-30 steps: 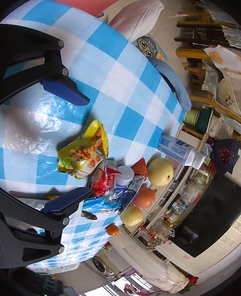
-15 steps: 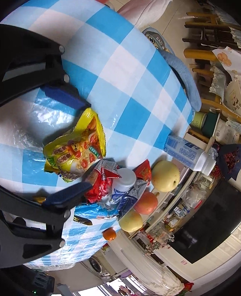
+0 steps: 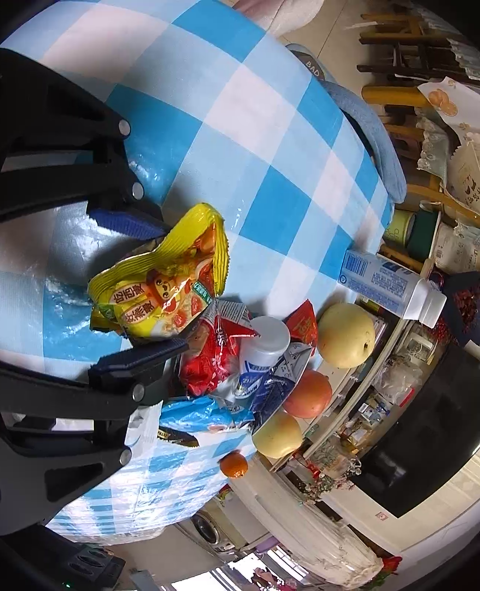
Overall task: Collect trash
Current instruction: 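Grasp the yellow snack packet with the left tool while the right tool grasps the white wipes pack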
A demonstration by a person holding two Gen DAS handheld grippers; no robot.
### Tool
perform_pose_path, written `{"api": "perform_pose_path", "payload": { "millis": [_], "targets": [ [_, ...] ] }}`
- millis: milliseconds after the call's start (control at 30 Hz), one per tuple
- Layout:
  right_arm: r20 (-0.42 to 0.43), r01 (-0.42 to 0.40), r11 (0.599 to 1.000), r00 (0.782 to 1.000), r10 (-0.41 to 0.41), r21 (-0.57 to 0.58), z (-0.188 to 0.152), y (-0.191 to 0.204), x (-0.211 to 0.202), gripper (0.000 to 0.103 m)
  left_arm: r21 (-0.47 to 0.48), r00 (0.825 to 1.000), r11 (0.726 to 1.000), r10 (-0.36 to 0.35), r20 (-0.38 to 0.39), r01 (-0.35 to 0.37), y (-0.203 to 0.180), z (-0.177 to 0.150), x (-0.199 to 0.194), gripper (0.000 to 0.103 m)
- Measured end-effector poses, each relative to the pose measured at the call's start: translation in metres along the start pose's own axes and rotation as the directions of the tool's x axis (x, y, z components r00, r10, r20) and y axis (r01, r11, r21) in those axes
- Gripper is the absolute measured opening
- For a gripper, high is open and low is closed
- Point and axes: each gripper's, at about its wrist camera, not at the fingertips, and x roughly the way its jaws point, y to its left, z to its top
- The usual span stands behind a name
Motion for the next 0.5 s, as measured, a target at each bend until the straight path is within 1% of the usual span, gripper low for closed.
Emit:
{"api": "perform_pose_path", "payload": {
  "millis": [133,167,200,500],
  "targets": [
    [0.008,0.013,1.000,1.000,-0.013,-0.004,0.0001,0.0005,0.0010,0.094,0.009,1.000,1.000,-0.005,0.006,0.005,-0.0013,-0.0004,-0.0009,0.048],
    [0.012,0.023,1.000,1.000,-0.023,-0.008,0.0002,0.0005,0.0007,0.087,0.011,1.000,1.000,-0.006,0.007,0.006,-0.0016,-0.0008,-0.0012,0.048],
    [0.014,0.022,1.000,1.000,-0.022,-0.014,0.0008,0.0008,0.0007,0.085,0.014,1.000,1.000,-0.006,0.009,0.006,-0.0021,-0.0010,-0.0016,0.047],
    [0.023,0.017,0.999,1.000,-0.016,-0.044,-0.0007,-0.0020,-0.0019,0.077,0.033,1.000,0.999,-0.012,0.023,0.011,-0.0029,-0.0027,-0.0089,0.041]
  ]
}}
